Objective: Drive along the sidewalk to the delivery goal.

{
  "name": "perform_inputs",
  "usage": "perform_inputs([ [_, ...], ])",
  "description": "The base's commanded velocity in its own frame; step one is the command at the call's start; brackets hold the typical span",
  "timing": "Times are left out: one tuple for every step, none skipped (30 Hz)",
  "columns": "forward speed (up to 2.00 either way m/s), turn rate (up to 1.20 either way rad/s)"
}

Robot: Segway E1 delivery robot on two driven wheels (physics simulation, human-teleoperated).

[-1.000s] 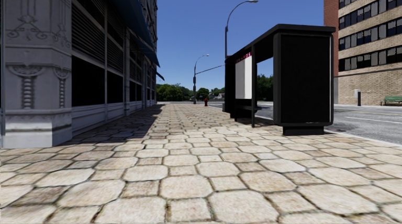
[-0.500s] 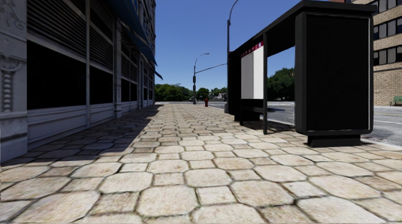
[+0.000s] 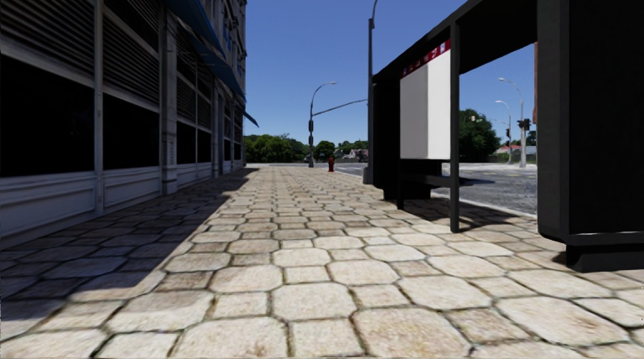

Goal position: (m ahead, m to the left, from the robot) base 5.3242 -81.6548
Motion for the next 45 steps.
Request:
perform_inputs([
  [2.0, 0.0],
  [2.0, 0.0],
  [2.0, 0.0],
  [2.0, 0.0],
  [2.0, 0.0],
  [2.0, 0.0],
  [2.0, 0.0],
  [2.0, 0.0],
  [2.0, 0.0],
  [2.0, 0.0],
  [2.0, 0.0],
  [2.0, 0.0],
  [2.0, 0.0],
  [2.0, 0.0],
  [2.0, 0.0],
  [2.0, 0.0],
  [2.0, 0.0],
  [2.0, 0.0],
  [2.0, 0.0],
  [2.0, 0.0],
  [2.0, 0.0],
  [2.0, 0.0],
  [2.0, 0.0],
  [2.0, 0.0],
  [2.0, 0.0],
  [2.0, 0.0],
  [2.0, 0.0],
  [2.0, 0.0],
  [2.0, 0.0],
  [2.0, 0.0],
  [2.0, 0.0],
  [2.0, 0.0],
  [2.0, 0.0],
  [2.0, 0.0],
  [2.0, 0.0],
  [2.0, 0.0],
  [2.0, 0.0],
  [2.0, 0.0],
  [2.0, 0.0],
  [2.0, 0.0],
  [2.0, 0.0],
  [2.0, 0.0],
  [2.0, 0.0],
  [2.0, 0.0],
  [2.0, 0.0],
])
